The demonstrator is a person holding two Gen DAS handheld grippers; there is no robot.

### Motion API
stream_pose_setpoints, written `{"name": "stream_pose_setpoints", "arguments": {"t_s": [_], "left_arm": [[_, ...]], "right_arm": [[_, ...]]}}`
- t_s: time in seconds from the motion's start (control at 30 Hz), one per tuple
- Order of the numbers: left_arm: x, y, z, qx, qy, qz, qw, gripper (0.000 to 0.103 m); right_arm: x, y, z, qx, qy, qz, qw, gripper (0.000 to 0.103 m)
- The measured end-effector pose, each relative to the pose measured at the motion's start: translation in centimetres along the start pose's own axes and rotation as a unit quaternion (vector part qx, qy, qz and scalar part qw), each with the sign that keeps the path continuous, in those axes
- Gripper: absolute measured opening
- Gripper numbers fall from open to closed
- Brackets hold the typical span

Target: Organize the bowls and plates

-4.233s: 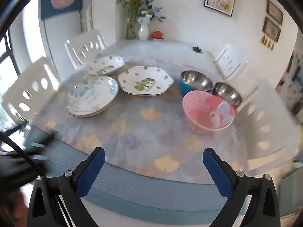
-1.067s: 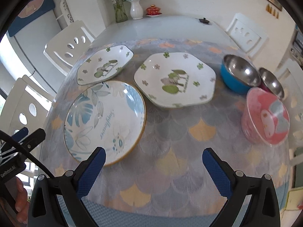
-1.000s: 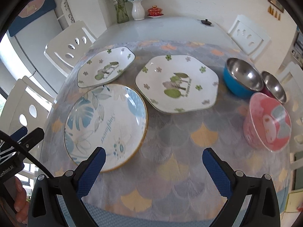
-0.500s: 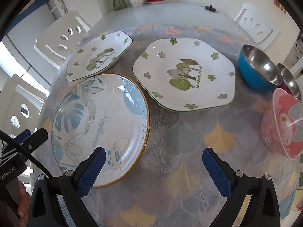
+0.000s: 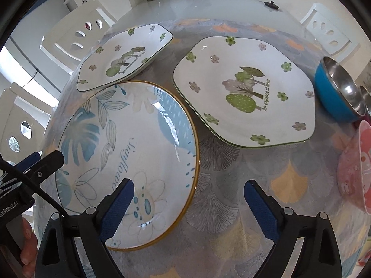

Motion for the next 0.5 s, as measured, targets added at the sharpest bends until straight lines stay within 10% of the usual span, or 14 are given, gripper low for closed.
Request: {"name": "stream_pose_setpoints", "arguments": {"t_s": [0.33,0.5], "left_arm": [[1.3,-0.1,0.0,0.001,0.01,0.01,0.9999,0.099],[2.3,0.0,-0.4,0.005,0.04,0.024,0.9989,0.072]], "right_arm": [[0.9,-0.1,-0.2,0.004,0.005,0.007,1.0,0.092],[1.3,0.1,0.1,-0.003,0.0,0.014,1.0,0.073]]}}
Point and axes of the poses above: each gripper's, at about its wrist camera, not at the fingertips, and x roughly the way its jaws point, z to its left, y to its underside, the point moved 2 cm from there along x, roughly the way its jaws point, and after that the axes turned 2 degrees about y, right-handed, at the moved point
